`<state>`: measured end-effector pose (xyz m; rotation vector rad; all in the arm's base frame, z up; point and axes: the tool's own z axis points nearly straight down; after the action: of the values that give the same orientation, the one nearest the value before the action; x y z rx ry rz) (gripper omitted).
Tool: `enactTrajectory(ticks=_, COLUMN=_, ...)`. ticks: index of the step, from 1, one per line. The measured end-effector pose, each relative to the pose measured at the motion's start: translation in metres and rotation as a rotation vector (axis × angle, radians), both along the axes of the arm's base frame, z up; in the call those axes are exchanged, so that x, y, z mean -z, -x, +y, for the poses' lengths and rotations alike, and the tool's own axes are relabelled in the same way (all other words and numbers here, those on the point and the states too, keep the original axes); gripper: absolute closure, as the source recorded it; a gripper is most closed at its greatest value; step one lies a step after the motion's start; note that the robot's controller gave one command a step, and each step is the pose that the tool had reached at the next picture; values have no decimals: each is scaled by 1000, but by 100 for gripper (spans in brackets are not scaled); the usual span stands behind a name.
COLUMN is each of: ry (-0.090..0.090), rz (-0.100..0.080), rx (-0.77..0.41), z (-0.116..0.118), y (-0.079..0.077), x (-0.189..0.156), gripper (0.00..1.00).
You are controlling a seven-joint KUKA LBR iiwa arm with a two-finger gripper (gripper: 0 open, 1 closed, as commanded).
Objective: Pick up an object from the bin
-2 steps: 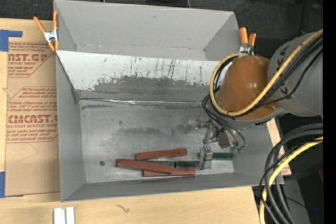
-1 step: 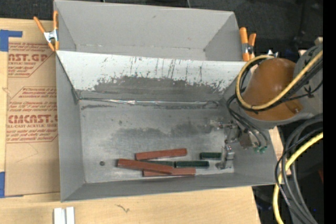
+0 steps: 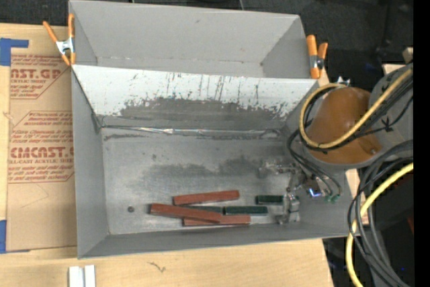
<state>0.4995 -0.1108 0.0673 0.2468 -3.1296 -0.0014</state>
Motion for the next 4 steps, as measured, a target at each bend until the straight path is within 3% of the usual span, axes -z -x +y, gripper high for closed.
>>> enactTrajectory(ticks=1, ry=0, rz=-3, rx=158, z=-17, y=1, x=-2, gripper=100)
enactTrajectory(ticks=4, ry=-1, rz=2, rx=157, z=-16, y=3, x=-18, gripper=100)
